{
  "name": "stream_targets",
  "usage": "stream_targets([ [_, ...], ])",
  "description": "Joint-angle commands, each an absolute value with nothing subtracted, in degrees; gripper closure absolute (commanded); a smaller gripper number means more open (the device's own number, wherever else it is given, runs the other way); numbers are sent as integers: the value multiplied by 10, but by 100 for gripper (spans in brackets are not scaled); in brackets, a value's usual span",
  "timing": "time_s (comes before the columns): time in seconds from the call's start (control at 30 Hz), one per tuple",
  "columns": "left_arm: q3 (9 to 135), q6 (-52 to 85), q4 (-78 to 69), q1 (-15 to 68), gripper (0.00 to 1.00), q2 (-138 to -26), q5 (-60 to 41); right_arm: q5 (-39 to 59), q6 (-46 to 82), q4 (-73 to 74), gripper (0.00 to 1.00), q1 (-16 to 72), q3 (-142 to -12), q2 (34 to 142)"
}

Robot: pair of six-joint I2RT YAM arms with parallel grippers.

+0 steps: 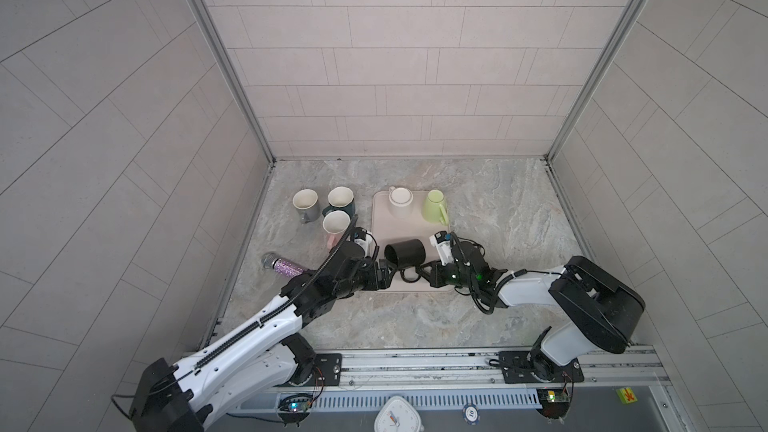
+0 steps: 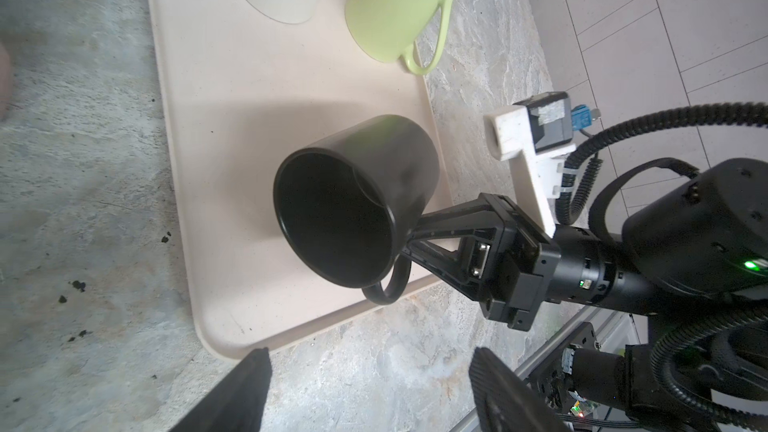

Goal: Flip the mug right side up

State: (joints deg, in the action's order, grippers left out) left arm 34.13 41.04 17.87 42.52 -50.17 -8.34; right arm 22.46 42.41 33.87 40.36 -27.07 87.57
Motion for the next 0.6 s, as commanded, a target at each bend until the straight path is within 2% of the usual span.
stream_targets([
  [0.0,340,428,191,424,19,-503,-64,183,424,342,100,410,-301,832],
  [0.3,365,445,165,425,24,-558,-87,119,426,277,100,413,-312,785],
  [0.57,402,469,150,426,27,-603,-81,113,431,264,100,413,-315,791],
])
